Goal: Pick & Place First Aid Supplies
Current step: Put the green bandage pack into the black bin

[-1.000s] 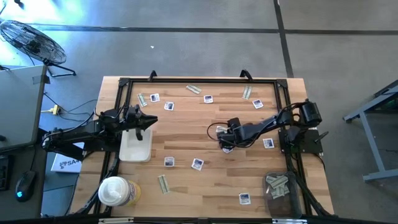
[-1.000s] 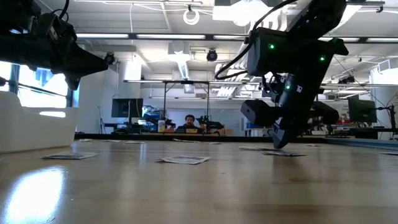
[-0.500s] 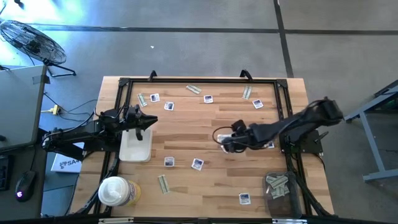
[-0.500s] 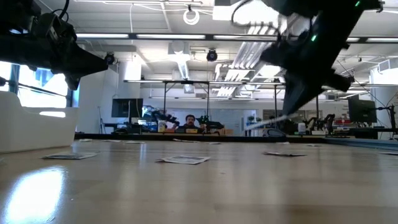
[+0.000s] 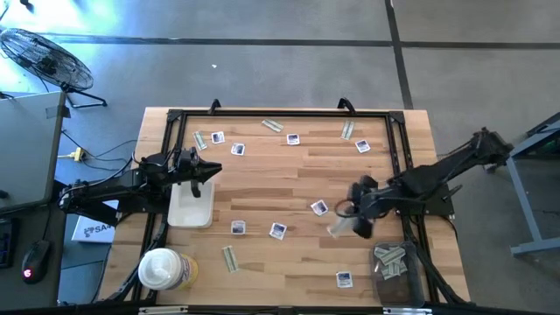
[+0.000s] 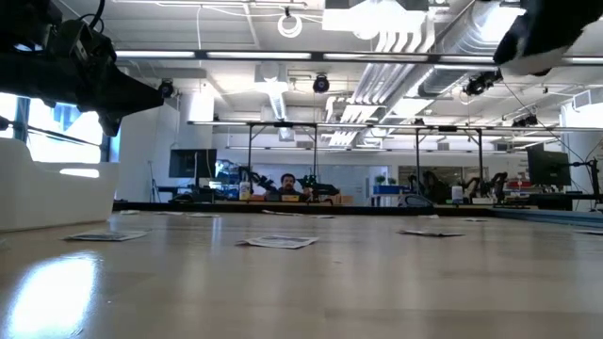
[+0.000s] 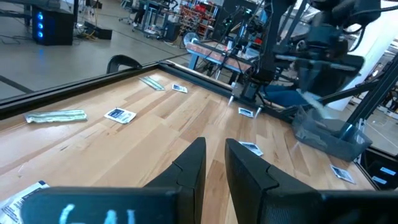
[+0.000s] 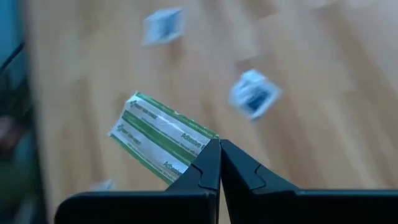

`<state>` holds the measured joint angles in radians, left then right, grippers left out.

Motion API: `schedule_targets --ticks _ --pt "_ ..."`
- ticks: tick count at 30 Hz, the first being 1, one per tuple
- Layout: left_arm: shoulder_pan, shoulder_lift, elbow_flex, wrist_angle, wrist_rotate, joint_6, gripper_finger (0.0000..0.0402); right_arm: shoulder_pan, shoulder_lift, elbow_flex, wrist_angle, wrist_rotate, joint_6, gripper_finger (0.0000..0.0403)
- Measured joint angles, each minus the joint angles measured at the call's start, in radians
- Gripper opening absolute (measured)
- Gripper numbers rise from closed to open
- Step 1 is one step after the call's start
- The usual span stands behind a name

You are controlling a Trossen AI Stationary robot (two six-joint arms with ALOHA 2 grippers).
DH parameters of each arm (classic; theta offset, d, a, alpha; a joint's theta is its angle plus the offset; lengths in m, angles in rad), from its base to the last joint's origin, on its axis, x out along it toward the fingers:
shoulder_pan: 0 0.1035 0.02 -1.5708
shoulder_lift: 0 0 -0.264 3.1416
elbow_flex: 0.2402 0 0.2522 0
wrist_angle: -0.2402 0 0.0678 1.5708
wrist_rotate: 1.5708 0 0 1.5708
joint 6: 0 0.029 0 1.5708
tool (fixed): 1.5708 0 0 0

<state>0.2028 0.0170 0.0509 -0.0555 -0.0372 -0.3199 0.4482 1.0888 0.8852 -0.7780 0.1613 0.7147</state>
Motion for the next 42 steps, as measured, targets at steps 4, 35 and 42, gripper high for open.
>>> schedule_targets --ticks 4,35,42 --pt "0.0 0.0 0.0 0.0 0.0 0.0 0.006 0.072 -0.021 0.0 -0.009 -0.166 -0.133 0.0" --pt "0.0 0.0 0.0 0.0 0.0 0.0 0.006 0.521 0.282 0.0 -0.122 -0.343 0.236 0.0065" --pt "0.0 0.0 0.0 0.0 0.0 0.0 0.006 0.427 0.241 0.064 -0.132 -0.428 0.275 0.0092"
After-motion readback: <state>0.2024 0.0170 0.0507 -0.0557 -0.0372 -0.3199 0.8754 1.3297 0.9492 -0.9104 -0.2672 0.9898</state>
